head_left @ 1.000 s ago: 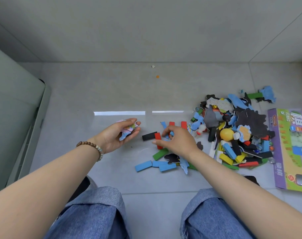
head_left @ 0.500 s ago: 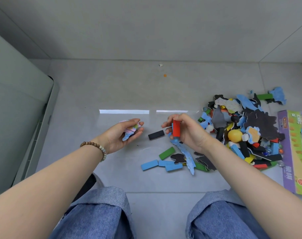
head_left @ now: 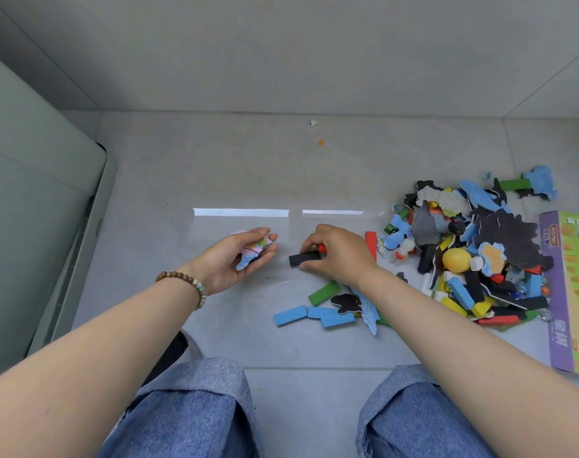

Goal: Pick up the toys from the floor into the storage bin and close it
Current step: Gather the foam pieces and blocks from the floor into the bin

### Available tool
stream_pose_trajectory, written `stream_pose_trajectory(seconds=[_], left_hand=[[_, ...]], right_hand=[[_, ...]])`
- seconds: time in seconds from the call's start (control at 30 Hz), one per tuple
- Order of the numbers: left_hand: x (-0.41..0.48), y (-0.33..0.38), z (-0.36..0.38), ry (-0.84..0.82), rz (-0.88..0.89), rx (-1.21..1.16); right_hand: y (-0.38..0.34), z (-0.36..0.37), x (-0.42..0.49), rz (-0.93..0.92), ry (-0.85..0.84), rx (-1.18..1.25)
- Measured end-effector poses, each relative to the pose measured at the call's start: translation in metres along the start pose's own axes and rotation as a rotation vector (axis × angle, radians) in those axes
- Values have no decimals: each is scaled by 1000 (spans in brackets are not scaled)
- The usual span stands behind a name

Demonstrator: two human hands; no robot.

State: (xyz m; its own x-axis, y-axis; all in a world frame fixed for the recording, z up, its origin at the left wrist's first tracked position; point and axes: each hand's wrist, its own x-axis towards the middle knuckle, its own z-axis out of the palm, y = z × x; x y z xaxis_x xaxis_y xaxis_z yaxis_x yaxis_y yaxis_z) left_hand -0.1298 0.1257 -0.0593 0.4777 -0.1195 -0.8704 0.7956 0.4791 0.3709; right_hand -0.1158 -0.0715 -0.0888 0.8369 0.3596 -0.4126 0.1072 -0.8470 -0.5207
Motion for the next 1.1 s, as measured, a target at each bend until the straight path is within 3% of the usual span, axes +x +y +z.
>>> stream_pose_trajectory(seconds=[0.07,0.17,0.23,0.33,0.47,0.63,0.7,0.9,1.1], left_hand=[[1,0,1,-4,4,4],[3,-1,3,-13,4,6],[3,-2,4,-17,-1,2],[4,-3,7,-29,-2,1],[4,-5,13,-32,-4,11],[5,-7,22,-33,-15,37],[6,-8,26,-35,-17,48],[8,-10,36,-39,-25,74],[8,-14,40,-39,3,136]], right_hand=[[1,5,0,13,50,99],[-4,-5,-8,193,188,774],[-2,-20,-16,253,175,1066],[10,-41,-27,232,99,1237],[30,-48,-34,249,9,1258],[35,-47,-41,289,-40,1579],[37,-46,-41,318,-14,1474],[36,-30,-24,343,247,682],[22,-15,-7,471,185,173]])
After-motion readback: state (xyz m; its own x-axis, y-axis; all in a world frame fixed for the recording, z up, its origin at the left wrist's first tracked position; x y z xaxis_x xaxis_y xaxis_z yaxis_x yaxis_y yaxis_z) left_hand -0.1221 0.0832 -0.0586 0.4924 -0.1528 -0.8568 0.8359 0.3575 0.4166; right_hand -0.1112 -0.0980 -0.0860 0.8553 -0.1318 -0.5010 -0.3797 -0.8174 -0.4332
